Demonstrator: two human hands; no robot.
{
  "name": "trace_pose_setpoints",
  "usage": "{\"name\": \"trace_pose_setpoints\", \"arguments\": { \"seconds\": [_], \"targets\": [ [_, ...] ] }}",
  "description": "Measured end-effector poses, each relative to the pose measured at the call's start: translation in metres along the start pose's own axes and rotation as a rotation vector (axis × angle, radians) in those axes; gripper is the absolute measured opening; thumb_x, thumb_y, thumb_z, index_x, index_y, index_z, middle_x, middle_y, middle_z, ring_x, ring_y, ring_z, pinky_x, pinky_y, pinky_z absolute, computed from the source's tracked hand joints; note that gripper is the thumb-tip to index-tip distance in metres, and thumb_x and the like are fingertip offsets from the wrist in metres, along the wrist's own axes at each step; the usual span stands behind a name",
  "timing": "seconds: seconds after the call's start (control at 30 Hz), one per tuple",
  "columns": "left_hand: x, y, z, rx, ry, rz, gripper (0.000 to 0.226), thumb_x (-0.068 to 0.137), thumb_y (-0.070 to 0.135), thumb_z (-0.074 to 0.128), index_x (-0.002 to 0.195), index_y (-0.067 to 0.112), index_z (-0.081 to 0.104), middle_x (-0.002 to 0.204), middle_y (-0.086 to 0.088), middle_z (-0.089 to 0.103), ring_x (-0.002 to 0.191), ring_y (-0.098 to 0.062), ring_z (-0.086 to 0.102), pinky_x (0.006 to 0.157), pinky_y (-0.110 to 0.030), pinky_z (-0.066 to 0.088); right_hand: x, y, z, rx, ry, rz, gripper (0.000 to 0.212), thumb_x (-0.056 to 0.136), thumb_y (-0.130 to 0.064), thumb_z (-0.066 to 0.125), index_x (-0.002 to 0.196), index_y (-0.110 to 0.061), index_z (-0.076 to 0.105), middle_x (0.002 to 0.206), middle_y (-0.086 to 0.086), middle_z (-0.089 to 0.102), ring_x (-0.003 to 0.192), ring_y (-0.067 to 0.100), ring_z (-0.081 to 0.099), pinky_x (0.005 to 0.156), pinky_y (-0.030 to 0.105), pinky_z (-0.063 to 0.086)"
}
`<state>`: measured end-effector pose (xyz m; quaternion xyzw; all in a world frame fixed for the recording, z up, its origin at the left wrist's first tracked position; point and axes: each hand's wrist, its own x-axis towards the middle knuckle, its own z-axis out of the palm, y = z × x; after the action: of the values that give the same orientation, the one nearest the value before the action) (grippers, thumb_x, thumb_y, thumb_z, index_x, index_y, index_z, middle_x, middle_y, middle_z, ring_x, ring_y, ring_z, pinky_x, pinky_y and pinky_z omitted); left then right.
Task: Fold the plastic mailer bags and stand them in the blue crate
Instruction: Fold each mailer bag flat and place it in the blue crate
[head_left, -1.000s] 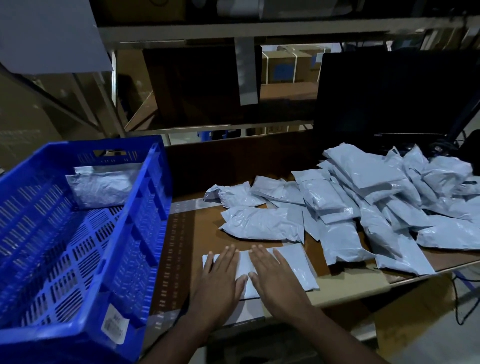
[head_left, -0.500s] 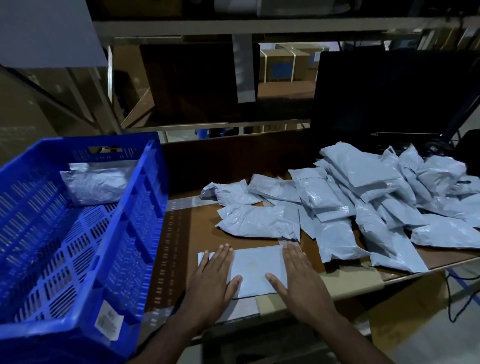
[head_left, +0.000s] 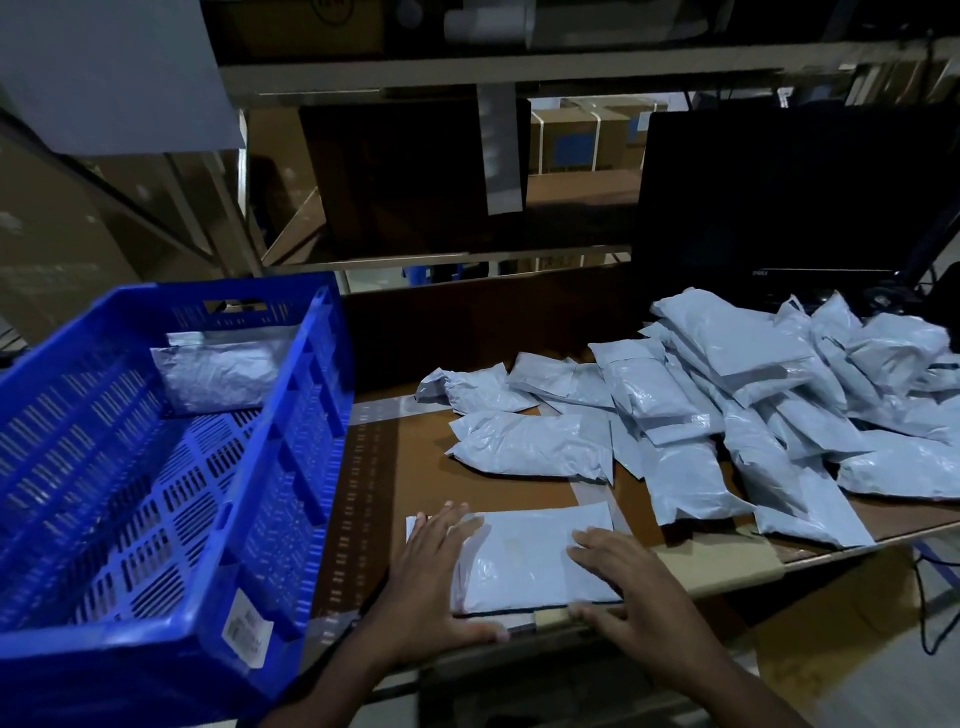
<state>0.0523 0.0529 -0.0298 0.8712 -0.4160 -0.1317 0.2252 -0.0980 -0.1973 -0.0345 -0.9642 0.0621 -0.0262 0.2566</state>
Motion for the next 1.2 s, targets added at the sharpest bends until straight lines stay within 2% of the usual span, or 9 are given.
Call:
{"name": "trace_pose_setpoints", "arguments": {
  "seconds": [0.2, 0.3, 0.37, 0.47, 0.57, 0.7, 0.9, 1.1, 1.2],
  "targets": [
    [-0.018, 0.003, -0.001, -0.118, 0.148, 0.040, 0.089, 0.066, 0.077, 0.076, 0.141, 0.042, 0.042, 0.149, 0.033, 0.018, 0.150, 0.005, 0.006, 0.124, -0.039, 0.021, 0.000, -0.003, -0.009, 0.034, 0.158, -0.043, 0.045, 0.090, -0.065, 0.049, 0.127, -0.043, 0.061, 0.130, -0.031, 0.055, 0.124, -0.014, 0.043, 0.107, 0.029, 0.045],
    [-0.019, 0.009, -0.013, -0.192, 0.374, 0.064, 0.048, 0.077, 0.028, 0.085, 0.118, 0.036, 0.062, 0.135, 0.044, 0.038, 0.142, 0.008, 0.029, 0.116, -0.038, 0.036, 0.006, -0.013, -0.028, 0.112, 0.275, 0.003, 0.045, 0.088, -0.065, 0.047, 0.120, -0.040, 0.065, 0.116, -0.028, 0.061, 0.110, -0.013, 0.051, 0.093, 0.024, 0.049],
    [-0.015, 0.015, -0.026, -0.299, 0.531, -0.026, 0.044, 0.077, 0.004, 0.082, 0.104, 0.036, 0.068, 0.120, 0.037, 0.057, 0.123, 0.006, 0.052, 0.100, -0.035, 0.051, 0.012, -0.019, -0.041, 0.202, 0.315, 0.038, 0.043, 0.085, -0.065, 0.054, 0.120, -0.043, 0.064, 0.115, -0.027, 0.061, 0.106, -0.009, 0.055, 0.085, 0.018, 0.051],
    [-0.005, 0.024, -0.042, -0.476, 0.602, -0.148, 0.049, 0.081, 0.017, 0.083, 0.117, 0.042, 0.062, 0.115, 0.028, 0.061, 0.109, -0.001, 0.062, 0.082, -0.027, 0.060, 0.025, -0.025, -0.055, 0.377, 0.351, 0.103, 0.049, 0.080, -0.050, 0.074, 0.126, -0.045, 0.057, 0.104, -0.021, 0.064, 0.082, -0.006, 0.057, 0.074, 0.015, 0.049],
    [0.005, 0.018, -0.038, -0.438, 0.642, -0.274, 0.076, 0.075, 0.037, 0.087, 0.140, 0.035, 0.047, 0.134, 0.022, 0.048, 0.122, -0.001, 0.049, 0.094, -0.017, 0.044, 0.040, -0.027, -0.052, 0.324, 0.431, 0.211, 0.063, 0.083, -0.041, 0.079, 0.137, -0.042, 0.046, 0.086, -0.012, 0.060, 0.072, 0.005, 0.056, 0.068, 0.022, 0.047],
    [0.014, 0.009, -0.024, -0.312, 0.563, -0.349, 0.082, 0.075, 0.043, 0.086, 0.144, 0.032, 0.043, 0.147, 0.007, 0.049, 0.131, -0.012, 0.049, 0.098, -0.025, 0.043, 0.052, -0.023, -0.027, 0.002, 0.416, 0.183, 0.059, 0.088, -0.038, 0.075, 0.140, -0.027, 0.050, 0.129, -0.009, 0.056, 0.113, 0.013, 0.058, 0.089, 0.032, 0.050],
    [0.012, 0.011, -0.013, 0.083, 0.469, -0.270, 0.070, 0.090, 0.049, 0.071, 0.151, 0.035, 0.039, 0.163, 0.012, 0.027, 0.151, -0.006, 0.018, 0.115, -0.023, 0.023, 0.057, -0.035, -0.008, -0.326, 0.324, 0.156, 0.053, 0.083, -0.030, 0.079, 0.132, -0.016, 0.062, 0.139, 0.007, 0.058, 0.126, 0.025, 0.055, 0.099, 0.041, 0.052],
    [0.024, 0.026, -0.007, 0.138, 0.135, -0.064, 0.060, 0.107, 0.051, 0.027, 0.162, 0.029, 0.014, 0.168, 0.013, 0.008, 0.143, 0.009, -0.007, 0.117, -0.017, -0.007, 0.072, -0.061, 0.023, -0.237, 0.052, -0.029, 0.070, 0.101, -0.059, 0.012, 0.158, -0.021, 0.026, 0.165, -0.004, 0.013, 0.153, 0.014, 0.017, 0.121, 0.030, 0.002],
    [0.019, 0.024, 0.015, 0.334, 0.050, -0.003, 0.087, 0.090, 0.064, -0.018, 0.163, 0.021, 0.005, 0.170, 0.004, -0.001, 0.148, -0.002, -0.016, 0.114, -0.023, -0.021, 0.062, -0.050, 0.050, -0.371, -0.016, -0.005, 0.073, 0.105, -0.055, 0.004, 0.151, -0.015, 0.043, 0.159, 0.003, 0.027, 0.145, 0.020, 0.037, 0.118, 0.042, 0.014]
  ]
}}
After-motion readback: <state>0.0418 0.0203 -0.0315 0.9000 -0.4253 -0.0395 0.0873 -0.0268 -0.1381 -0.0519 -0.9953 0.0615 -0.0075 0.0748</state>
